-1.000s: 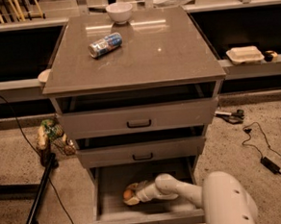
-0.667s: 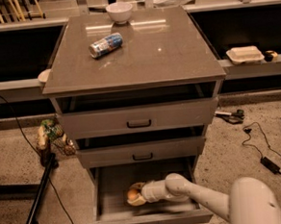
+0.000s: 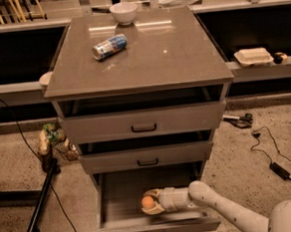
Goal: Pick orange from bottom drawer and place on counter
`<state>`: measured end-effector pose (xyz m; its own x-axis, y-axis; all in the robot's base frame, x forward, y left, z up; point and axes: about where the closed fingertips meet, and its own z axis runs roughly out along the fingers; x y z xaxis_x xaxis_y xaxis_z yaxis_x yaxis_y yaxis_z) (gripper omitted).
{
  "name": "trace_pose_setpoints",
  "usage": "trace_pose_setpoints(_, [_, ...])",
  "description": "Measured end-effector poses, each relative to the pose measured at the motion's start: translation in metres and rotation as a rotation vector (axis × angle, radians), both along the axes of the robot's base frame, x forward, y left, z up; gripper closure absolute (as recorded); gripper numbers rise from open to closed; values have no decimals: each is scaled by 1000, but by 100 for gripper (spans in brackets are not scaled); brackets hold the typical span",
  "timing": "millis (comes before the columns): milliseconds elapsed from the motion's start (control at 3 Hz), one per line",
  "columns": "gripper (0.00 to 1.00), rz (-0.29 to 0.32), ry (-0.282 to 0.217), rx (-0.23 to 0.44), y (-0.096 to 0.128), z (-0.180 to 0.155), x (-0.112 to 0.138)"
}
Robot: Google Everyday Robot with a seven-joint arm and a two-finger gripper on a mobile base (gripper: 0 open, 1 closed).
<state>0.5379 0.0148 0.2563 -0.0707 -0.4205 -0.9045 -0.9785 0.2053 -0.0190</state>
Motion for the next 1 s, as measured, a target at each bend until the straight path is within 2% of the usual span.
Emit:
trace_pose_setpoints(333, [100,75,-64,16,6,44,-12])
trace_pose_setpoints(667, [100,188,-192,5,12,119,-37])
trace_pose_setpoints(1000, [100,291,-285,-9,22,189,-65])
